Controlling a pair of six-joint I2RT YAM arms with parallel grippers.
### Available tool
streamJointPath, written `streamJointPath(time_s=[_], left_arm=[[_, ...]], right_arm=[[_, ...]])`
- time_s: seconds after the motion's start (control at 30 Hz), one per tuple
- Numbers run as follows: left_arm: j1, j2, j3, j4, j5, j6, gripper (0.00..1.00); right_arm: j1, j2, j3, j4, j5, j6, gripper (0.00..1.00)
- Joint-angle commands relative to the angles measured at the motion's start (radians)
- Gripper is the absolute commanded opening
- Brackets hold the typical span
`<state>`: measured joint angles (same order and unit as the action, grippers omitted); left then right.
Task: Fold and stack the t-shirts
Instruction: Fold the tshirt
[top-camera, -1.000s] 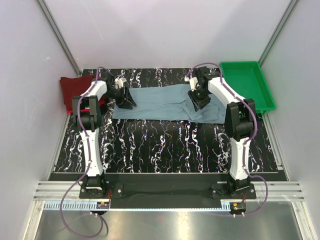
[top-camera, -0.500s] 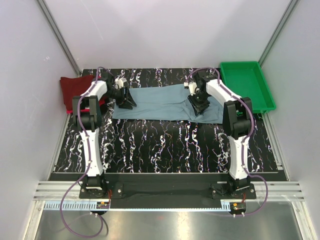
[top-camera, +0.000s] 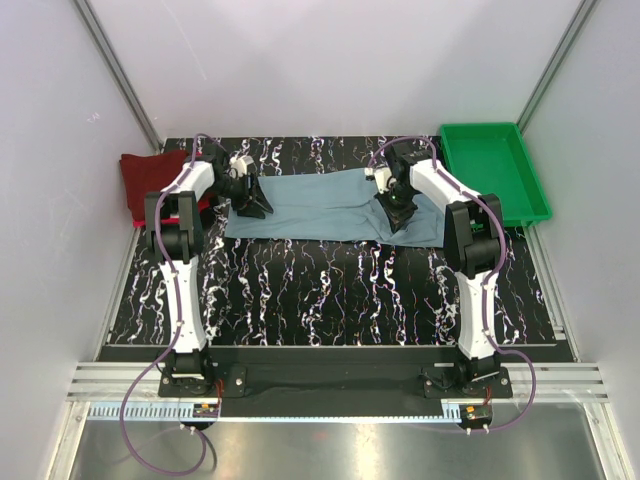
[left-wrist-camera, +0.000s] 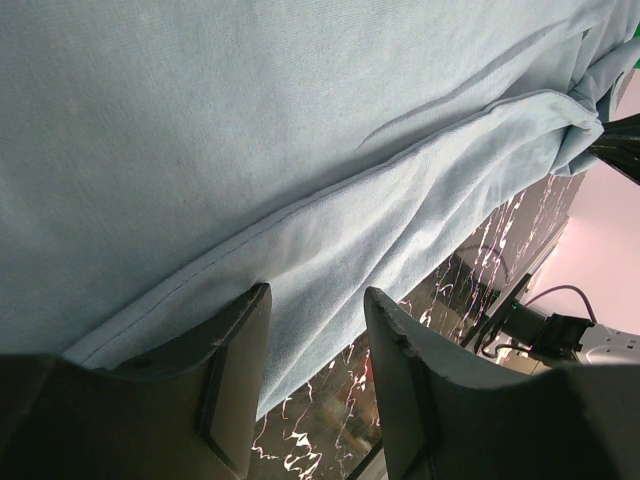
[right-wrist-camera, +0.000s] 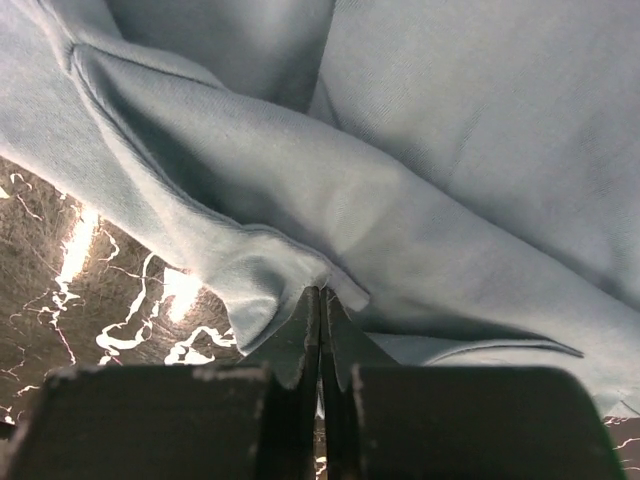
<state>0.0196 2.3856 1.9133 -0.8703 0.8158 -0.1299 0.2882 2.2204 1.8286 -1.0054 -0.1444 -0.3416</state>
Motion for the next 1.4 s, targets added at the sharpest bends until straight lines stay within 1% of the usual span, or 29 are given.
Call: streamJointPath(time_s=[0.0,0.17,0.2,0.23,0.27,0.3,0.33,0.53,0.63,0.67,0.8,0.87,0.9,0.93,1.03,1.37], left_arm=[[-0.004,-0.039,0.018,0.016,0.025,-0.002,0.48],[-0.004,-0.037,0.020,0.016,0.025,-0.005,0.48],[-0.004,-0.037,0.021,0.019,0.025,-0.007,0.48],[-0.004,-0.036,0.021,0.019,0.026,-0.007,0.48],[-0.006,-0.037,0.023,0.019,0.026,-0.007,0.48],[-0.006,-0.037,0.023,0.019,0.026,-0.007,0.48],[-0.007,-0.039,0.023,0.017,0.026,-0.005,0.48],[-0.007,-0.045,0.016,0.011,0.020,0.003,0.48],[-0.007,-0.046,0.016,0.011,0.022,0.003,0.48],[-0.007,-0.048,0.016,0.010,0.020,0.003,0.48],[-0.006,-0.045,0.016,0.011,0.020,0.003,0.48],[-0.006,-0.042,0.016,0.011,0.020,0.001,0.48],[-0.004,-0.043,0.016,0.013,0.020,0.001,0.48],[-0.004,-0.042,0.018,0.013,0.020,0.001,0.48],[-0.004,-0.040,0.020,0.013,0.022,0.000,0.48],[-0.006,-0.035,0.018,0.014,0.022,-0.004,0.48]], right_arm=[[0.014,-0.025,0.026,-0.015,-0.017,-0.008,0.00],[0.012,-0.036,0.060,-0.015,-0.003,-0.013,0.00],[0.012,-0.034,0.057,-0.013,0.003,-0.008,0.11],[0.012,-0.036,0.046,-0.010,0.015,-0.008,0.26],[0.014,-0.034,0.041,-0.009,0.019,-0.011,0.36],[0.012,-0.033,0.035,-0.007,0.020,-0.014,0.43],[0.014,-0.030,0.026,-0.009,0.017,-0.016,0.45],[0.014,0.004,0.040,-0.009,-0.001,-0.022,0.43],[0.016,0.025,0.060,-0.015,-0.009,-0.025,0.34],[0.016,0.028,0.063,-0.016,-0.014,-0.027,0.30],[0.022,0.032,0.063,-0.021,-0.023,-0.036,0.25],[0.028,0.028,0.055,-0.024,-0.026,-0.037,0.20],[0.028,0.027,0.055,-0.022,-0.026,-0.039,0.13],[0.029,0.024,0.054,-0.021,-0.024,-0.039,0.09],[0.028,0.010,0.067,-0.013,0.002,-0.043,0.01],[0.028,-0.025,0.170,0.004,0.101,-0.106,0.00]])
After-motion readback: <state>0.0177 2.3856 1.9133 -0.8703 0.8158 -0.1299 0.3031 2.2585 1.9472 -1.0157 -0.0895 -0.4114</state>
